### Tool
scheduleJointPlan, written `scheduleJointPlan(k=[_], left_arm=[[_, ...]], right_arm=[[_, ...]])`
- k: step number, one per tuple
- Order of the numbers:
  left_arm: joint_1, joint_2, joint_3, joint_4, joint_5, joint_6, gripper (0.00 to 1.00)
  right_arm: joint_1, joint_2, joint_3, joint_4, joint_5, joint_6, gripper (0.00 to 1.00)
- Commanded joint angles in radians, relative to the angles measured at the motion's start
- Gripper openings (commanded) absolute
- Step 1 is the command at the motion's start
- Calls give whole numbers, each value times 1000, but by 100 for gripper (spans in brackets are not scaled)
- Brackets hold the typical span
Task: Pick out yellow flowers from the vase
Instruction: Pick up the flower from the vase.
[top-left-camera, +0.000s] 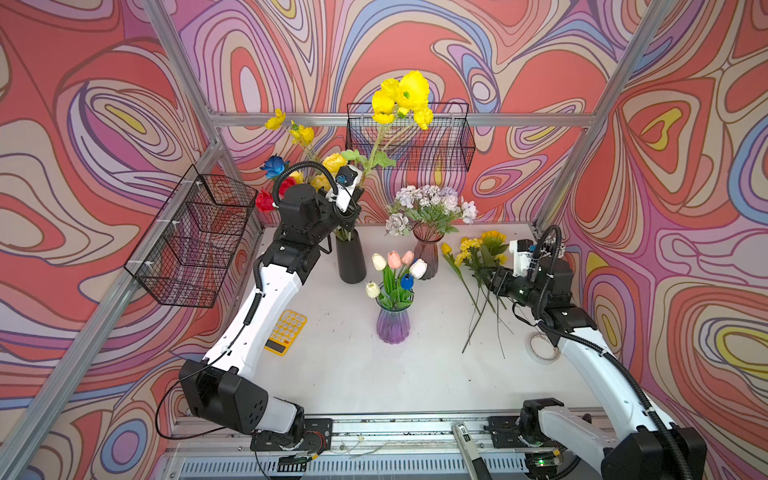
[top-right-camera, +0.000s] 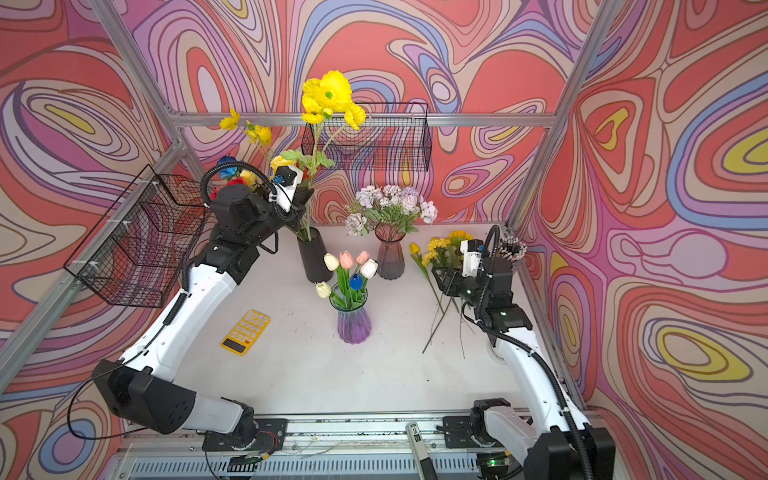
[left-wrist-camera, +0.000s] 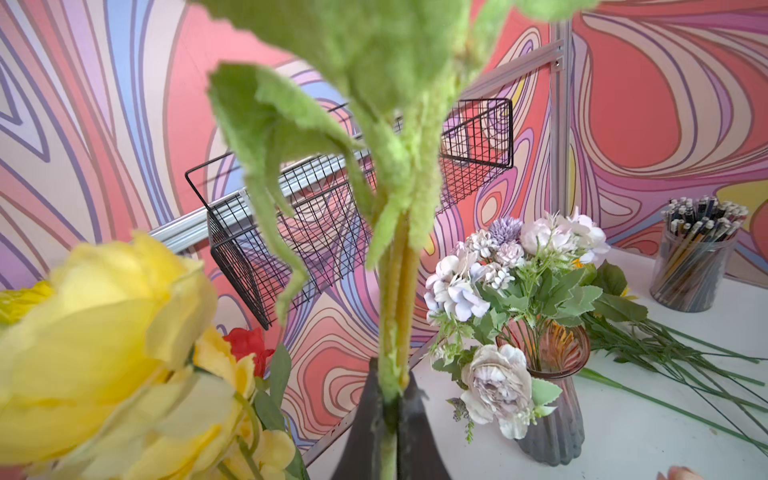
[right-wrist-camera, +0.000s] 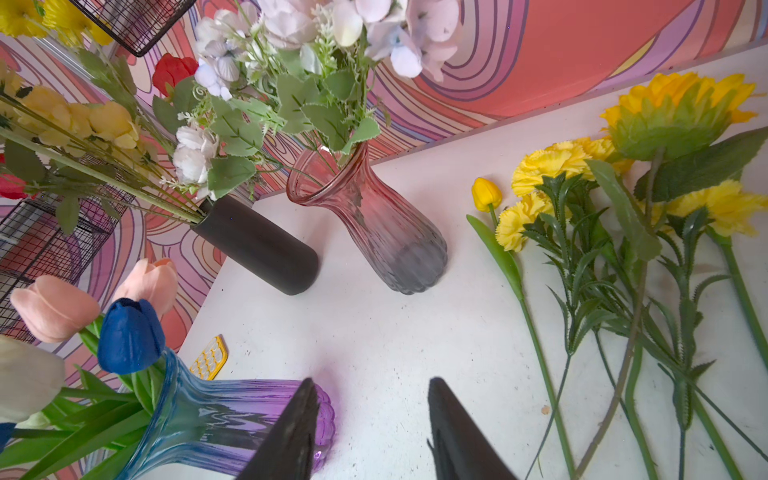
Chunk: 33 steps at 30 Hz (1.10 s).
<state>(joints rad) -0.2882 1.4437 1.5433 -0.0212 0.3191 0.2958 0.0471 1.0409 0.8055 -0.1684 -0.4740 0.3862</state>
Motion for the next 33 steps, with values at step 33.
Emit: scheduleJointPlan(k=[33], left_arm=[[-33, -101, 2, 85, 182, -302, 0]], right_arm=[[99, -41, 49, -1, -189, -164, 45]])
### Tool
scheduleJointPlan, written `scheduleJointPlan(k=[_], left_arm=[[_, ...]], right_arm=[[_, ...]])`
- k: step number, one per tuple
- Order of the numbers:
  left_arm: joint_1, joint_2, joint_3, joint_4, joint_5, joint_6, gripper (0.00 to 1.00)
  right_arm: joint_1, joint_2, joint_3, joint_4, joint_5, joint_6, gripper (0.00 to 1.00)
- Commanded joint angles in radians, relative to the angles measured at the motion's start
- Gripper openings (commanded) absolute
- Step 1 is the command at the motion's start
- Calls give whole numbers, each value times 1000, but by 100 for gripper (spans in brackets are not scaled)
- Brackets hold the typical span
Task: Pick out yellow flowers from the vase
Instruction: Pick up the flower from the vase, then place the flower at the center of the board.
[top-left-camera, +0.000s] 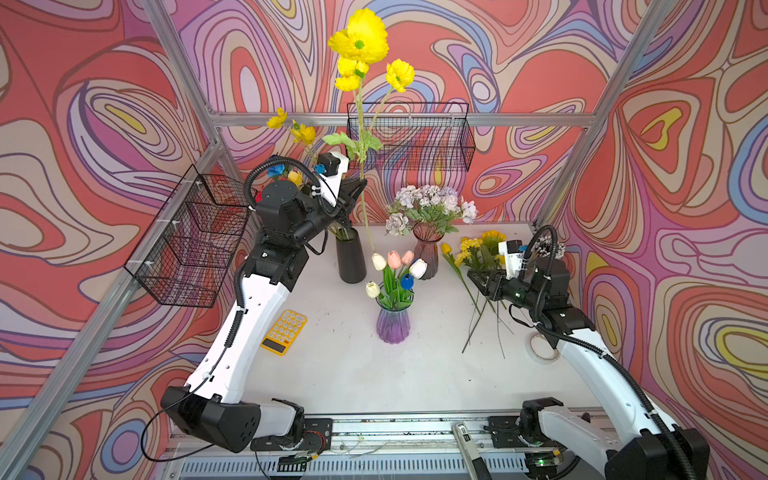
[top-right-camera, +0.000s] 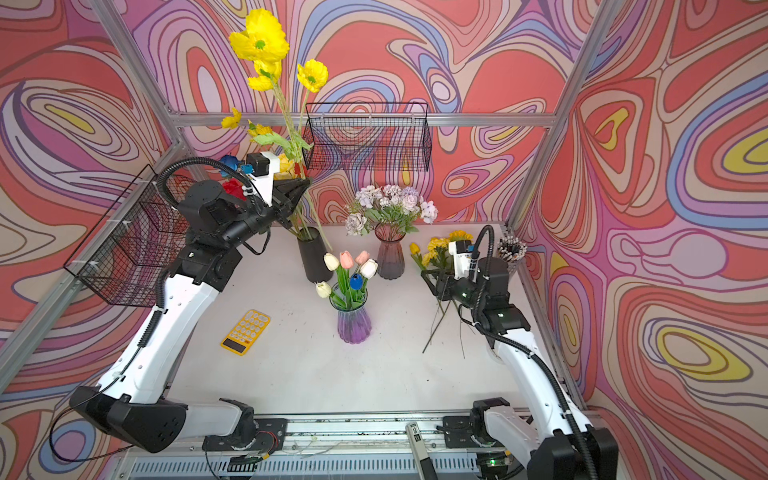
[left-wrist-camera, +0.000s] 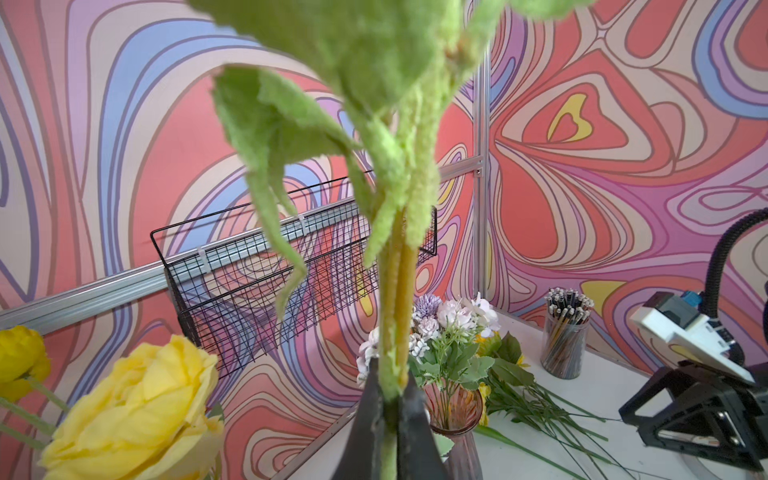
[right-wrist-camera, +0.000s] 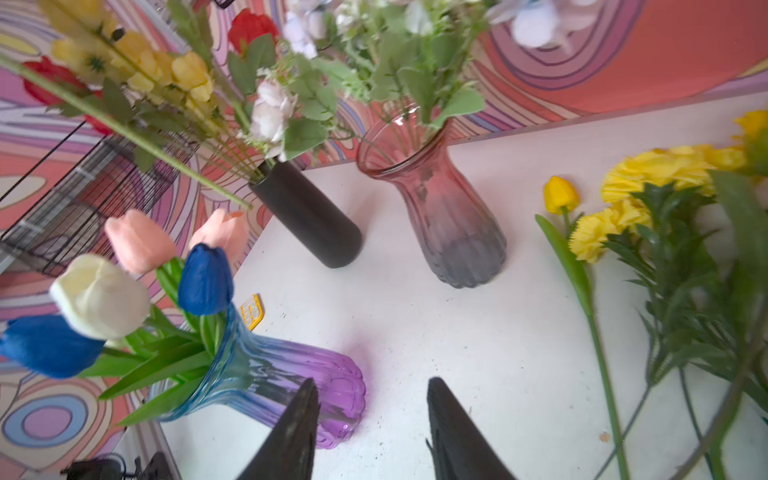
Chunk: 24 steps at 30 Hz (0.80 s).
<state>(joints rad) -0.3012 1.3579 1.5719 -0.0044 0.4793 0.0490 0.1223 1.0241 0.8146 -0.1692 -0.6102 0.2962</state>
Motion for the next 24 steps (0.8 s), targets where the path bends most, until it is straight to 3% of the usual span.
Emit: scheduleJointPlan(k=[1, 8, 24], left_arm=[[-32, -10, -32, 80, 18, -64, 0], [-130, 33, -37, 149, 6, -97, 0], [-204, 91, -80, 359, 79, -288, 0]], right_arm=[[34, -22, 47, 3, -64, -76, 45], [129, -10, 81, 34, -92, -107, 45], [236, 59, 204, 95, -115, -145, 49]])
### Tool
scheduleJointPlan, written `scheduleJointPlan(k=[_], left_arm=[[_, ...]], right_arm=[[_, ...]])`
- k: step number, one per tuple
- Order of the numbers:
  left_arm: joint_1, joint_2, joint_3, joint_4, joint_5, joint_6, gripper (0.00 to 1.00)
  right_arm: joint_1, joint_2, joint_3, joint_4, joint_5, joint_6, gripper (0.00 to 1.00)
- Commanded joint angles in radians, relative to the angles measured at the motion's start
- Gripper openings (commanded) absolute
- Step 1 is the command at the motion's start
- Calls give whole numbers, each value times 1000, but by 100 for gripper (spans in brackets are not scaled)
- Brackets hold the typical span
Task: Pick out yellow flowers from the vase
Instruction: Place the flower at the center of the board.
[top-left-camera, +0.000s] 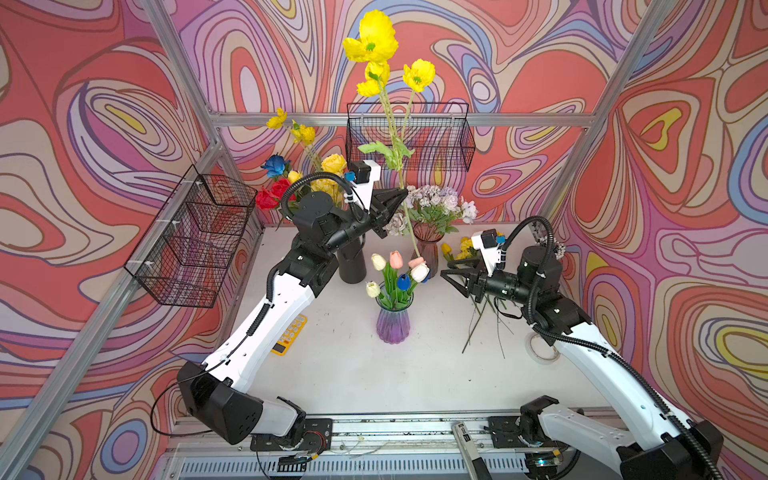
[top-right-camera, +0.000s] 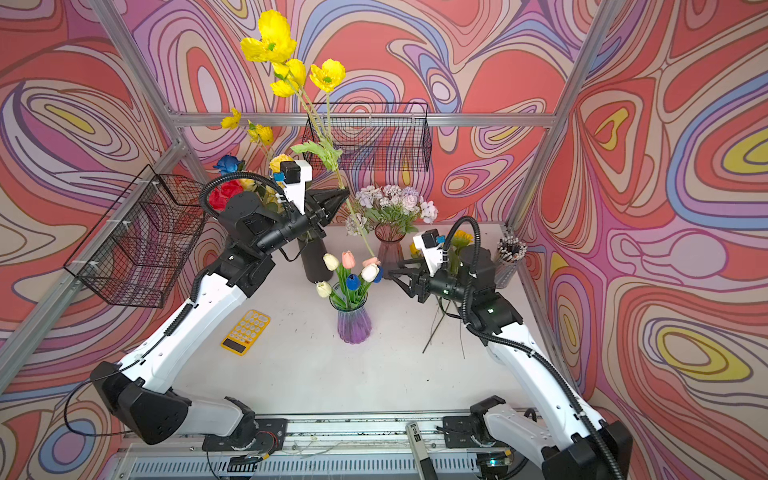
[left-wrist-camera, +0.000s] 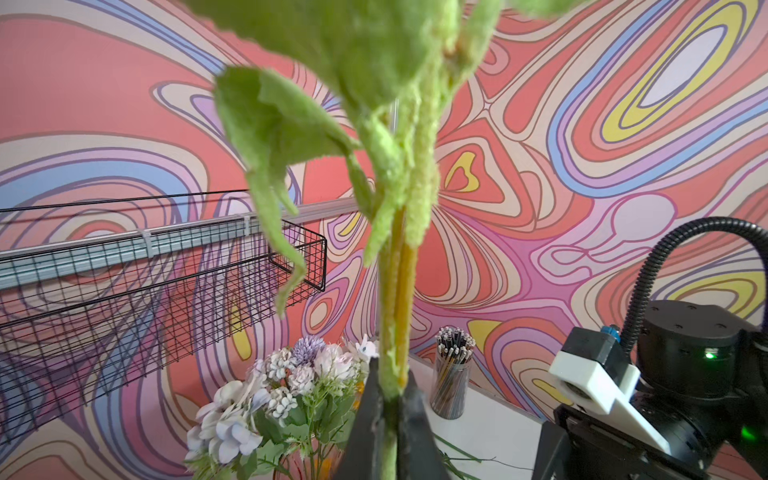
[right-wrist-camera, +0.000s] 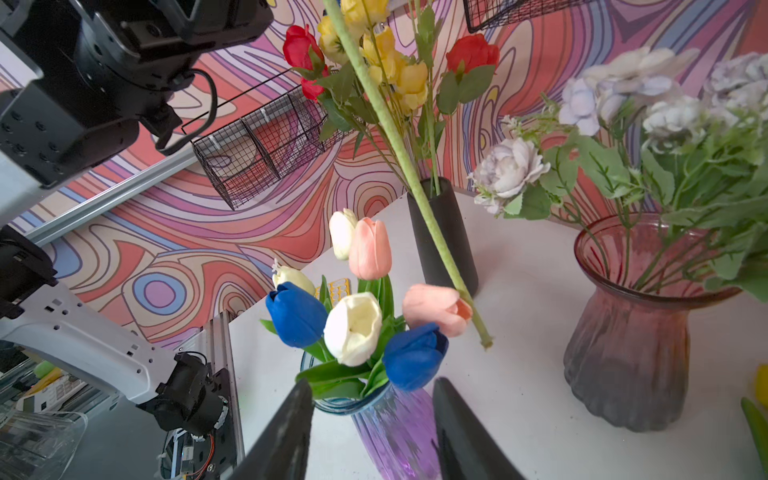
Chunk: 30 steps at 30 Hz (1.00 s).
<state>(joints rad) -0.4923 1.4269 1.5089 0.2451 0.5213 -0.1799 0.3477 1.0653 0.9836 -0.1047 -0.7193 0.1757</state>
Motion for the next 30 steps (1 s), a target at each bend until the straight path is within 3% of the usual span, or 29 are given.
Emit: scheduleJointPlan(k=[1, 11, 24, 30], left_arm=[[-17, 33, -19, 136, 43, -73, 0], [-58, 96, 5, 190, 91, -132, 0], [-86, 50, -29, 120, 202, -218, 0], [-87, 47, -29, 127, 239, -274, 0]], right_arm=[[14, 24, 44, 31, -2, -28, 49], [20, 40, 111, -2, 75, -63, 48], [21, 33, 121, -55, 31, -96, 47], [22, 39, 106, -43, 31, -80, 40]])
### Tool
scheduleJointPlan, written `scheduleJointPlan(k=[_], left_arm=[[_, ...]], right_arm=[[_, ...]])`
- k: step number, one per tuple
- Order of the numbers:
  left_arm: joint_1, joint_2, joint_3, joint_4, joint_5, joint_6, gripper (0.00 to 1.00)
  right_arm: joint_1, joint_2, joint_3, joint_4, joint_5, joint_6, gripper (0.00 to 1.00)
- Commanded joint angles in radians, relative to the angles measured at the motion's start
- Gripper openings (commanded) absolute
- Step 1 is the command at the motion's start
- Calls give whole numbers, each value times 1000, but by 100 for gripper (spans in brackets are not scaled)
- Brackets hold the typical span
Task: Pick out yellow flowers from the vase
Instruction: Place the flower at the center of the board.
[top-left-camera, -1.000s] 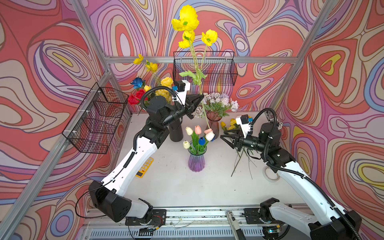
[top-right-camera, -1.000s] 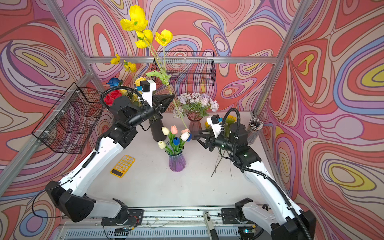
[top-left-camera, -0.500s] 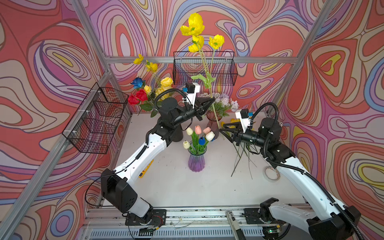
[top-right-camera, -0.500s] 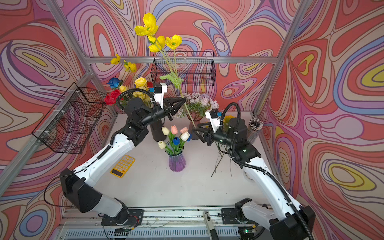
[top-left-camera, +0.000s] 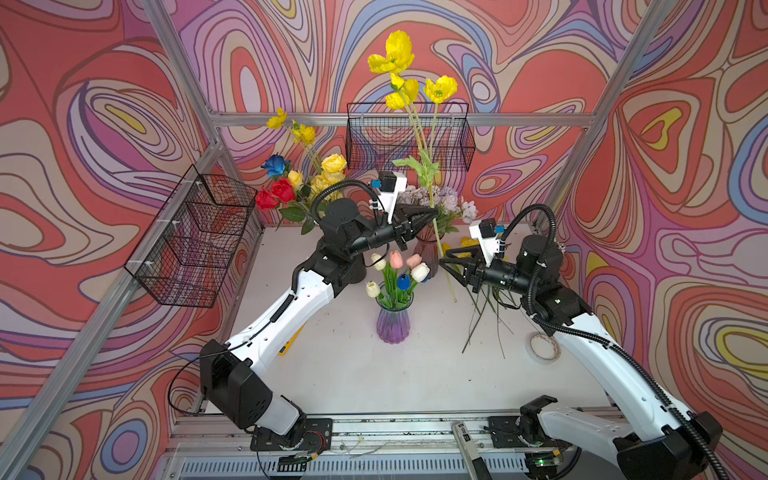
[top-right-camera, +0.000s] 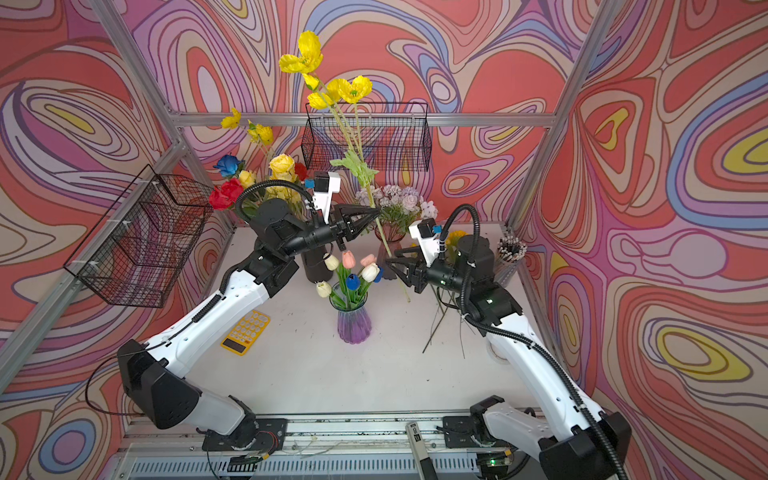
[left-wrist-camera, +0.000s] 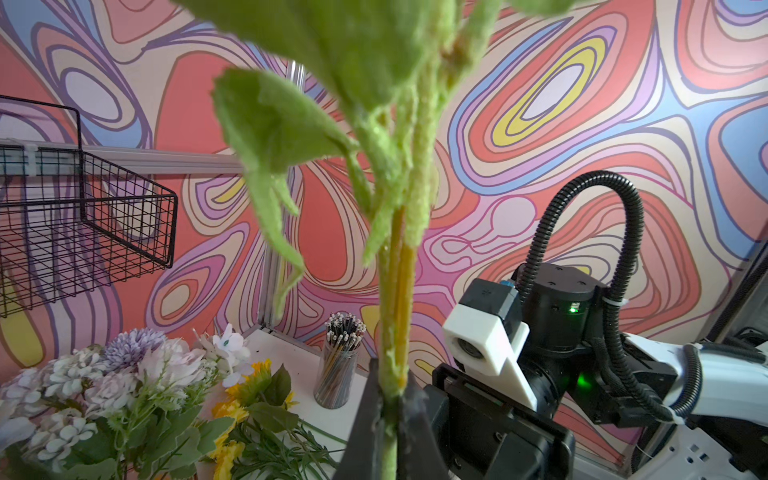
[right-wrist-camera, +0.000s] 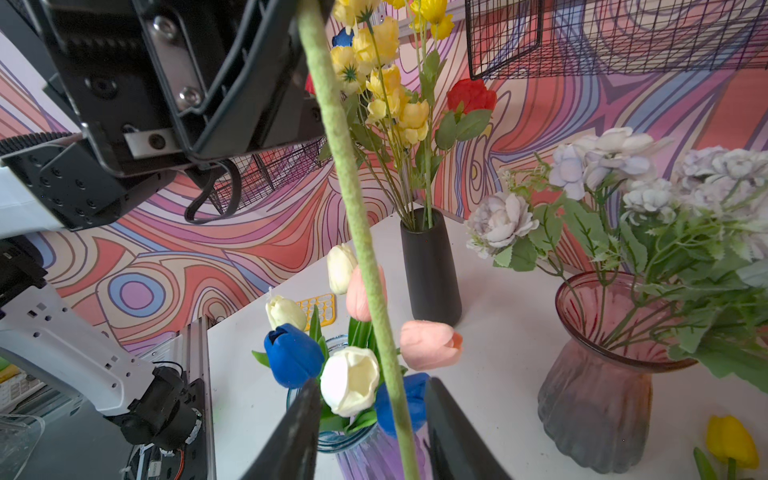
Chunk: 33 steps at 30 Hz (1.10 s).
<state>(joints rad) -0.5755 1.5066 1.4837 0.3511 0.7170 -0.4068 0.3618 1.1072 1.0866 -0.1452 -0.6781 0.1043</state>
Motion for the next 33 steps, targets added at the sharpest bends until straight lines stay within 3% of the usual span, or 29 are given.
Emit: scheduleJointPlan(k=[1, 7, 14, 20, 30, 33], left_arm=[[-4, -31, -3, 23, 51, -55, 0], [-4, -26, 4, 43, 92, -94, 0], [-4, -11, 7, 97, 117, -140, 0], [-4, -16, 6, 89, 121, -135, 0], [-3, -86, -4, -62, 25, -52, 28], [-3, -130, -26, -118, -29, 8, 46]], right_arm=[[8, -1, 0, -1, -10, -6, 39], [7, 8, -5, -3, -31, 0, 31], [8, 12, -37, 38, -137, 39, 28], [7, -3, -54, 58, -123, 63, 3], [8, -32, -73, 131, -11, 165, 0], [7, -45, -63, 105, 76, 175, 0]])
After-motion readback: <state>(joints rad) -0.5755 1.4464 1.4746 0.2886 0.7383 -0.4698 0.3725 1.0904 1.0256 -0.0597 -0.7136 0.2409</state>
